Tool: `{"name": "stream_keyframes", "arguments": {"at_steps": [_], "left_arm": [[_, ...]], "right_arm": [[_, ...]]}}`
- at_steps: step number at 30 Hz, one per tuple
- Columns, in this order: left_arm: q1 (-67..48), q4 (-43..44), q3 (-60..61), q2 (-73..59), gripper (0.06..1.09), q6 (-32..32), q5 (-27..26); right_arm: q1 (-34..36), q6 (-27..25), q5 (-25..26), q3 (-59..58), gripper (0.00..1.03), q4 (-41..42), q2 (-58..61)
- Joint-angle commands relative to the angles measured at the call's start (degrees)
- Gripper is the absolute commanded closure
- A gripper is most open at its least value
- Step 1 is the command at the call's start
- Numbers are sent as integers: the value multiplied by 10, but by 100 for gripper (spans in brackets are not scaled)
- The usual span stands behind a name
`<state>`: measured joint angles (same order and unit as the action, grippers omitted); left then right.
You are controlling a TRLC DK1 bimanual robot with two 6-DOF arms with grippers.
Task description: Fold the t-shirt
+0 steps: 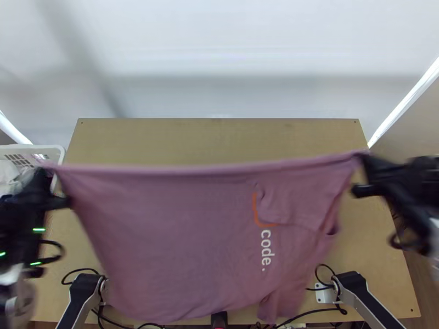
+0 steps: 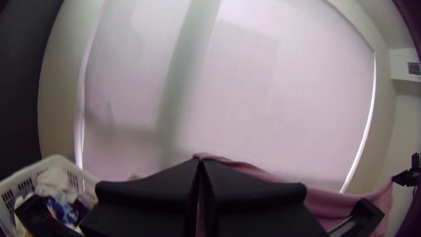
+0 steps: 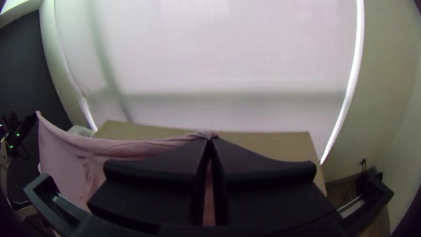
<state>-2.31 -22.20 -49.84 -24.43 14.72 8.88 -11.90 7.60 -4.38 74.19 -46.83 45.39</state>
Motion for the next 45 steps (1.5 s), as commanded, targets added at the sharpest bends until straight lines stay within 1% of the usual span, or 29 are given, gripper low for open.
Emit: {"name": "stream_keyframes", "arguments": {"at_steps": [1,4,7,12,14,17,19,23,25,28,31,34,38,42,45], "left_arm": [[-6,5,118,28,105,31,-21],[-11,43,192,11,105,32,-31],[-18,98,225,-38,105,32,-35],[-5,188,224,-181,105,31,-43],[8,220,214,-245,105,31,-56],[23,266,186,-342,105,32,-62],[33,280,161,-406,105,35,-66],[50,286,96,-508,105,50,-77],[57,284,65,-550,105,57,-90],[60,280,21,-612,105,59,-92],[60,247,-34,-679,105,60,-104],[60,226,-79,-730,105,64,-104],[60,206,-130,-774,105,68,-104],[60,146,-177,-787,105,82,-106],[68,89,-200,-782,105,92,-150]], "right_arm": [[-3,30,-21,-125,100,61,-15],[-11,45,-31,-208,100,132,9],[-5,51,-31,-255,100,199,61],[25,51,-35,-270,100,282,174],[49,51,-36,-269,100,322,226],[67,49,-36,-249,100,355,300],[74,49,-35,-223,100,358,349],[84,49,-36,-155,100,345,443],[83,49,-37,-104,100,313,491],[82,53,-37,-35,100,279,554],[82,61,-37,25,100,261,610],[79,73,-36,85,100,235,658],[76,84,-36,163,100,195,712],[75,93,-37,237,100,123,741],[75,95,-37,265,100,74,743]]}}
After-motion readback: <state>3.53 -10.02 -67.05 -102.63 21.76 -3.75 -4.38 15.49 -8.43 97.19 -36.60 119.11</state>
